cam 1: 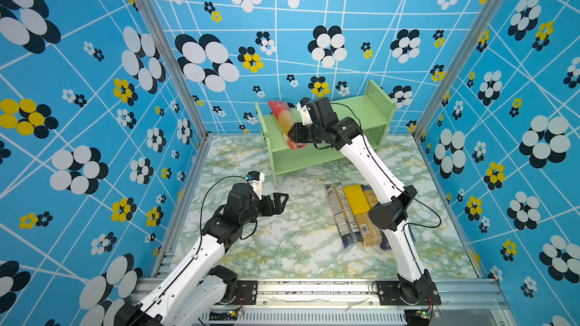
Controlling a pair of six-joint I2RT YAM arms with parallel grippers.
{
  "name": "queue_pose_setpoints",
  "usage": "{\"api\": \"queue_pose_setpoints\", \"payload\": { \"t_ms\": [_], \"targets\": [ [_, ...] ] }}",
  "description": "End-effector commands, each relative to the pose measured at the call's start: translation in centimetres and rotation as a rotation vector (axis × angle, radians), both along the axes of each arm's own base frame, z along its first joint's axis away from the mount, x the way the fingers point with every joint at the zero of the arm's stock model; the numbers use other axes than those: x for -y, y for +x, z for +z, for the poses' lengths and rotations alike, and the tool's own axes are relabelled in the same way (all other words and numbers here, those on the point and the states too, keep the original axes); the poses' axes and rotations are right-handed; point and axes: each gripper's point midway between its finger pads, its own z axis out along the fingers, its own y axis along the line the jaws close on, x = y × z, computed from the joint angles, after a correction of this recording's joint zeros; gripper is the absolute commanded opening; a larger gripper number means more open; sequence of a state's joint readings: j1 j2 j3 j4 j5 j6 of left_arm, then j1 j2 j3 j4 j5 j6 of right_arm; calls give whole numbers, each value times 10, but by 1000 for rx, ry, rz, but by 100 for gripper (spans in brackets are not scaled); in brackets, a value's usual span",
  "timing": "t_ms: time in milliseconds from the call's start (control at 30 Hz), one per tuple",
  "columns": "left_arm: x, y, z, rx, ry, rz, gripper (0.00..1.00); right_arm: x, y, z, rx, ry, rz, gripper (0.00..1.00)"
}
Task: Arrange pasta packages on shelves
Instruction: Place the pasta bag on the shelf.
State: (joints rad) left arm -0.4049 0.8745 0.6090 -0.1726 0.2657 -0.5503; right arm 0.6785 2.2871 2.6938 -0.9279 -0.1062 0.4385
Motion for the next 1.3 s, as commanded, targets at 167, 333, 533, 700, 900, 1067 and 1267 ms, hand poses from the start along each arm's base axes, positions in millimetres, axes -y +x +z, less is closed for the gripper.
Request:
{"api": "queue_pose_setpoints", "payload": {
  "t_ms": [167,333,533,700,900,1067,1267],
  "targets": [
    [-5,0,6,13,2,17,99,-9,5,3,37,15,1,26],
    [-6,-1,5,11,1,20,99,-11,4,0,31,15,-1,25],
    [-8,-2,5,14,5,24,99,-12,5,-1,27,17,-4,31],
    [-8,-2,5,14,6,25,99,-12,4,-1,28,15,-4,36],
    [-8,-3,5,14,7,23,99,-10,1,3,37,6,5,42],
    [-8,-3,6,16,4,22,99,-8,-3,10,56,0,30,49],
    [-9,-7,9,13,-2,19,99,-3,-8,18,77,-20,47,53]
  ]
}}
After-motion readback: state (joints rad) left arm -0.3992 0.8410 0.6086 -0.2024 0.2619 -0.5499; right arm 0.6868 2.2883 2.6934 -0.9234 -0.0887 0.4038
